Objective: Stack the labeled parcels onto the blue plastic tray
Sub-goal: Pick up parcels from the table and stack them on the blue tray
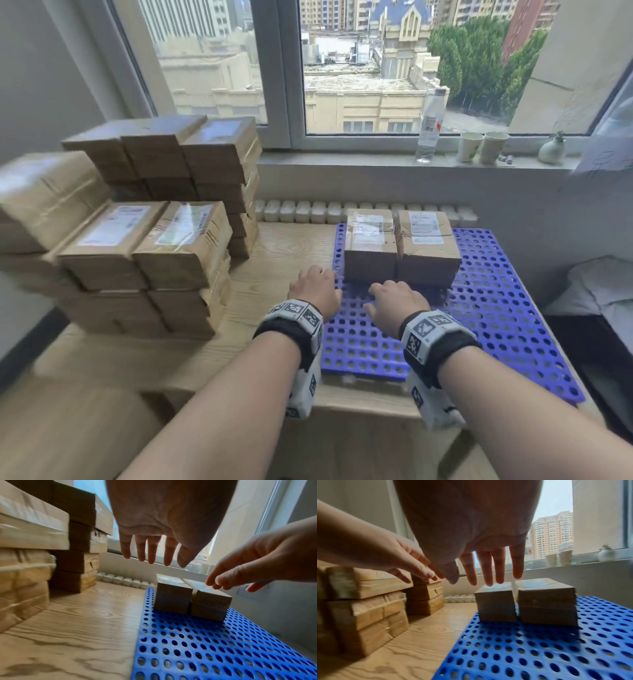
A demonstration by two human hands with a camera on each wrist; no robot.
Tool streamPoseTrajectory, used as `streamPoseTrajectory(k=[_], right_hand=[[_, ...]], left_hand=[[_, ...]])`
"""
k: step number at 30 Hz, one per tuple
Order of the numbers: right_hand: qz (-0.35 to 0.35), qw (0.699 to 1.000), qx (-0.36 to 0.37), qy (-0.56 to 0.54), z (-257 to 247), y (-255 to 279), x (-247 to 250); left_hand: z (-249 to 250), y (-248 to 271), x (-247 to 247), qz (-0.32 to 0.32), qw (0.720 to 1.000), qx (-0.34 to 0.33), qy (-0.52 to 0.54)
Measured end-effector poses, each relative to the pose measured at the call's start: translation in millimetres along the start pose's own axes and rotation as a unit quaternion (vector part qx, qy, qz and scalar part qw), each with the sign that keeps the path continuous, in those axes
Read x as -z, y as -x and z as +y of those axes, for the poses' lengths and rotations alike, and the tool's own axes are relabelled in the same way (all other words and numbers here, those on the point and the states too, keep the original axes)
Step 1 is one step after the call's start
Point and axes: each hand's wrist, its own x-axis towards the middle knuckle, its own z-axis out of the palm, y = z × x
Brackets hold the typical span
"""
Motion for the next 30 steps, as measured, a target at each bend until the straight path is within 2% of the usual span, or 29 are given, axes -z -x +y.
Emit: streamPoseTrajectory(k=[6,11,20,25,30], right_hand=[[0.035,0.997,0.061,0.035,-77,3,27],[0.092,0.992,0.078,0.039,-142,-1,61],[0.174,0.978,0.114,0.034,-298,-10,110],[0.17,0.979,0.113,0.028,-374,-16,123],[0.159,0.981,0.114,0.015,-425,-30,128]], left_hand=[[-55,27,50,0.055,0.998,0.004,-0.004],[-106,47,101,0.094,0.995,0.013,-0.003],[-231,83,189,0.165,0.986,0.01,0.009],[-305,95,229,0.191,0.981,0.023,0.009],[-365,95,255,0.215,0.975,0.051,0.007]])
